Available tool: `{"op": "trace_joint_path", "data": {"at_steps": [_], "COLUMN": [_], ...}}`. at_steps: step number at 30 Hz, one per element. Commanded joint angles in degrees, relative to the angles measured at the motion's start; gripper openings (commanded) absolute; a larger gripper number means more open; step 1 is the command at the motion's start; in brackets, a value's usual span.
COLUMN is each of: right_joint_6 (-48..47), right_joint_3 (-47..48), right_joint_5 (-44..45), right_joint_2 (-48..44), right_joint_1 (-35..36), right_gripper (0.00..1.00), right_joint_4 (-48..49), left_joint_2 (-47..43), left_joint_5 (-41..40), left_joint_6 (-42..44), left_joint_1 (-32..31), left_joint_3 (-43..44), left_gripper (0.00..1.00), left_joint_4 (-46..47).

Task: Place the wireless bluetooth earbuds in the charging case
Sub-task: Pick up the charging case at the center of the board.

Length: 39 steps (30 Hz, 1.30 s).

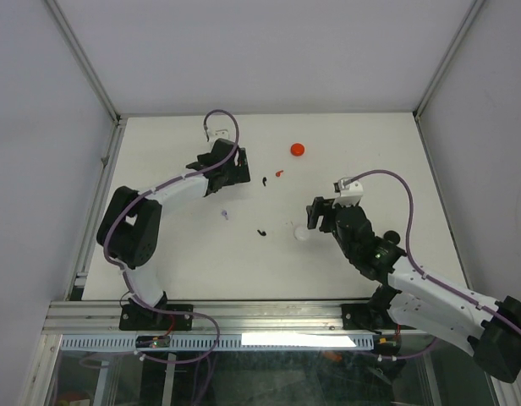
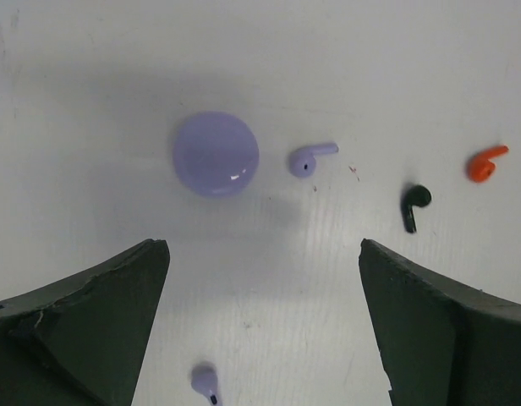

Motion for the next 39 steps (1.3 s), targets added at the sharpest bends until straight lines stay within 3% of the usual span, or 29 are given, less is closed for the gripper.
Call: {"op": "trace_joint_path", "data": {"at_steps": [1,16,29,39], "right_joint_6": [-0.95,-1.62,-0.92,0.41], "right_joint_3": [-0.77,-1.56,-1.44,0.61], "right_joint_5": [0.77,-1.08,-3.72,-7.14], "right_joint_2": [1.15,2.82,2.55,3.77], "right_joint_1": [-0.59,-2.43,-2.84,-2.97], "right_gripper": [0.75,0.75,0.75,0.75], "right_joint_4": [5.44,6.85,6.37,3.85], "left_joint_2": [4.69,17.02,15.19,8.21], "left_joint_5": [-6.25,-11.38,-8.03,-1.21], "left_joint_6": [-0.12,1.07,5.46,11.31], "left_joint_1": [2.09,3.35,3.43,3.44], "left_joint_3": [6.03,16.14,12.23,2.65], "left_gripper": [0.98,0.86,0.58,0.39], "left_joint_4": [0.08,-3.22,-1.90,3.29]}}
